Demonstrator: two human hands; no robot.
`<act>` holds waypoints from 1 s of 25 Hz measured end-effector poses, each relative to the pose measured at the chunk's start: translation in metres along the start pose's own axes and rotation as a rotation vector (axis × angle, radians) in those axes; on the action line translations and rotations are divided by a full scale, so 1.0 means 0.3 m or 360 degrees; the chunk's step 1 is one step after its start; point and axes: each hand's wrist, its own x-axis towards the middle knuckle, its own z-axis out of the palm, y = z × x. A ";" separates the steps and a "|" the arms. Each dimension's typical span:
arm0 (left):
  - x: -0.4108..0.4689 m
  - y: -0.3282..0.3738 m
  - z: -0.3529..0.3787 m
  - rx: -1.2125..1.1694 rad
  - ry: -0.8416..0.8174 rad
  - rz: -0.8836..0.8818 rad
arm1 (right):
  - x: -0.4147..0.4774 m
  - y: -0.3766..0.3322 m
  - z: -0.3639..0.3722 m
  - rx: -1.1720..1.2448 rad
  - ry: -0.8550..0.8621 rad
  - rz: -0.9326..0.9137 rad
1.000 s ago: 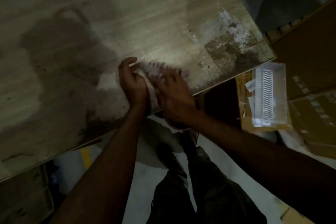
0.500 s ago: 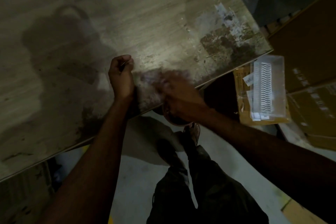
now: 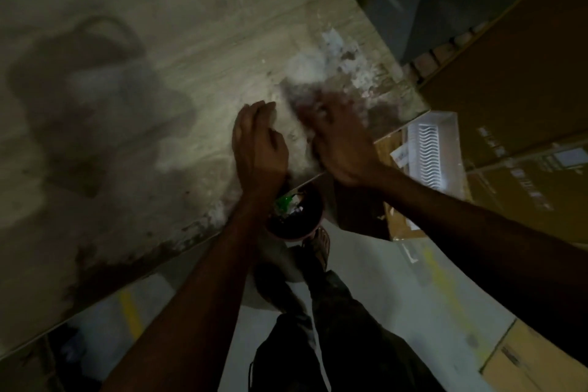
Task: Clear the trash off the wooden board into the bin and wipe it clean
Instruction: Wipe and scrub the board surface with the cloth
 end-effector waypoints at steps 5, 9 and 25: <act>0.162 0.009 0.065 0.0256 -0.0050 0.0155 | 0.299 0.117 -0.055 -0.0018 0.0259 0.0652; 0.254 0.013 0.118 0.0171 -0.0005 -0.0103 | 0.370 0.030 0.015 -0.0070 -0.0062 -0.0344; 0.229 0.091 0.133 0.0817 -0.0107 -0.0184 | 0.009 0.171 -0.098 0.0020 0.0116 0.0300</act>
